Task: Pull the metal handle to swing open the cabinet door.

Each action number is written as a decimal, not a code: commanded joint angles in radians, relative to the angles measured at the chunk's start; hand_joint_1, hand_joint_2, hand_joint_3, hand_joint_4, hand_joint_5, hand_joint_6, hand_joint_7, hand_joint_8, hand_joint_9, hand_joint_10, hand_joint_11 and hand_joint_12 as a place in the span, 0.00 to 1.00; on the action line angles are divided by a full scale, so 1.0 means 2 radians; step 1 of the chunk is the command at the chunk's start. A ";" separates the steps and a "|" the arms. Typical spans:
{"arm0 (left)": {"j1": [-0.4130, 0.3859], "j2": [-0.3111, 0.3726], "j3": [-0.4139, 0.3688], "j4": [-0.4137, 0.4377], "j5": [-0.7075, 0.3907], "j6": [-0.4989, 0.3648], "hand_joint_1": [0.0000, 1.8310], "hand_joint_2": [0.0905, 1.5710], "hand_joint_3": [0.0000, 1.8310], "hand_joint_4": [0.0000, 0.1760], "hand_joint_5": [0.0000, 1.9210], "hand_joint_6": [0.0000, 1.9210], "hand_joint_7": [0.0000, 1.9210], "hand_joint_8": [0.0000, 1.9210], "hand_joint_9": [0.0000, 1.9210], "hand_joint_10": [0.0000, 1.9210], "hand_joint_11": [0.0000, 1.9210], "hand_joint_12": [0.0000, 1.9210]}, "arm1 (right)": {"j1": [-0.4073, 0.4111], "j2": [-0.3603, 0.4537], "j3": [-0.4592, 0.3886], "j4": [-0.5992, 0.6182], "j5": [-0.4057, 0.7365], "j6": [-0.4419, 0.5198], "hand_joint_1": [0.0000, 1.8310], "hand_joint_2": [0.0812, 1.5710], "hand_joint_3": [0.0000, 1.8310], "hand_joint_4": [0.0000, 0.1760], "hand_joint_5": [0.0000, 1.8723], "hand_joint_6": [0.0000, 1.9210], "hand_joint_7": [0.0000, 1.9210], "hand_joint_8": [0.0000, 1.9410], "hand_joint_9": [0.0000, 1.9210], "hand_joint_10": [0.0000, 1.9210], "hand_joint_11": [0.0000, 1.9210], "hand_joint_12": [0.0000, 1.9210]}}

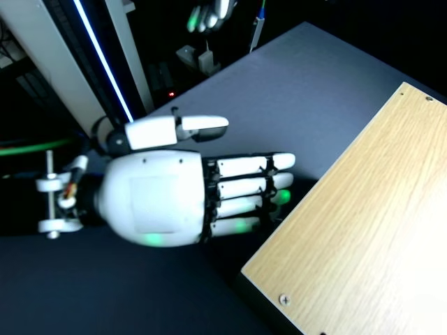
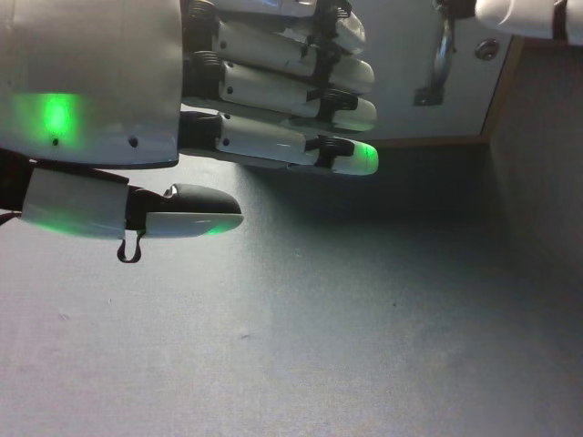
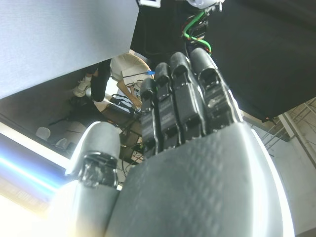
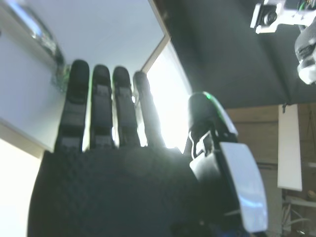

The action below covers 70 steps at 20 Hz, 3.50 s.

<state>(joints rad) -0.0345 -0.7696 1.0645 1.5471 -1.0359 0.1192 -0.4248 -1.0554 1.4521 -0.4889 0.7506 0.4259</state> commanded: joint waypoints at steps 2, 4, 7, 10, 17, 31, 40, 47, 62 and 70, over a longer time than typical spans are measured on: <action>-0.006 0.003 0.001 -0.049 -0.010 0.003 0.00 1.00 0.11 0.00 0.17 0.00 0.19 0.00 0.17 0.00 0.00 0.39 | 0.000 0.013 -0.008 0.027 0.051 0.006 0.00 1.00 0.04 0.00 0.14 0.00 0.13 0.00 0.12 0.00 0.00 0.34; -0.006 0.003 0.001 -0.049 -0.010 0.003 0.00 1.00 0.11 0.00 0.18 0.00 0.19 0.00 0.17 0.00 0.00 0.39 | -0.002 0.024 -0.019 0.021 0.051 0.006 0.00 1.00 0.04 0.00 0.14 0.00 0.13 0.00 0.12 0.00 0.00 0.34; -0.006 0.003 0.001 -0.049 -0.010 0.003 0.00 1.00 0.11 0.00 0.17 0.00 0.19 0.00 0.17 0.00 0.00 0.39 | -0.012 0.036 -0.033 0.018 0.051 0.006 0.00 1.00 0.05 0.00 0.14 0.00 0.14 0.00 0.12 0.00 0.00 0.35; -0.006 0.003 0.001 -0.049 -0.010 0.003 0.00 1.00 0.11 0.00 0.18 0.00 0.19 0.00 0.17 0.00 0.00 0.40 | -0.022 0.041 -0.036 0.014 0.044 0.006 0.00 1.00 0.05 0.00 0.14 0.00 0.13 0.00 0.12 0.00 0.00 0.35; -0.006 0.003 0.001 -0.049 -0.010 0.003 0.00 1.00 0.11 0.00 0.18 0.00 0.19 0.00 0.17 0.00 0.00 0.40 | -0.025 0.046 -0.037 0.026 -0.016 0.006 0.00 1.00 0.05 0.00 0.14 0.00 0.14 0.00 0.12 0.00 0.00 0.35; -0.006 0.003 0.001 -0.049 -0.010 0.003 0.00 1.00 0.11 0.00 0.19 0.00 0.20 0.00 0.18 0.00 0.00 0.40 | -0.034 0.060 -0.051 0.047 -0.083 0.007 0.00 1.00 0.05 0.00 0.14 0.00 0.13 0.00 0.12 0.00 0.00 0.34; -0.006 0.003 0.001 -0.049 -0.010 0.003 0.00 1.00 0.10 0.00 0.18 0.00 0.20 0.00 0.18 0.00 0.00 0.40 | -0.033 0.058 -0.052 0.052 -0.107 0.050 0.00 1.00 0.05 0.00 0.14 0.00 0.13 0.00 0.12 0.00 0.00 0.34; -0.006 0.003 0.001 -0.049 -0.010 0.003 0.00 1.00 0.11 0.00 0.19 0.00 0.20 0.00 0.18 0.00 0.00 0.41 | -0.033 0.052 -0.053 0.052 -0.116 0.113 0.00 1.00 0.05 0.00 0.14 0.00 0.14 0.00 0.12 0.00 0.00 0.35; -0.006 0.003 0.001 -0.049 -0.010 0.003 0.00 1.00 0.11 0.00 0.19 0.00 0.19 0.00 0.18 0.00 0.00 0.40 | -0.013 0.006 -0.020 0.070 -0.176 0.189 0.00 1.00 0.05 0.00 0.14 0.00 0.14 0.00 0.12 0.00 0.00 0.35; -0.006 0.003 0.001 -0.049 -0.010 0.003 0.00 1.00 0.11 0.00 0.19 0.00 0.20 0.00 0.18 0.00 0.00 0.40 | -0.011 -0.002 -0.019 0.075 -0.177 0.191 0.00 1.00 0.05 0.00 0.14 0.00 0.13 0.00 0.12 0.00 0.00 0.34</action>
<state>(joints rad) -0.0345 -0.7700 1.0645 1.5455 -1.0363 0.1192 -0.4637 -1.0657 1.4094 -0.3695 0.3061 0.7925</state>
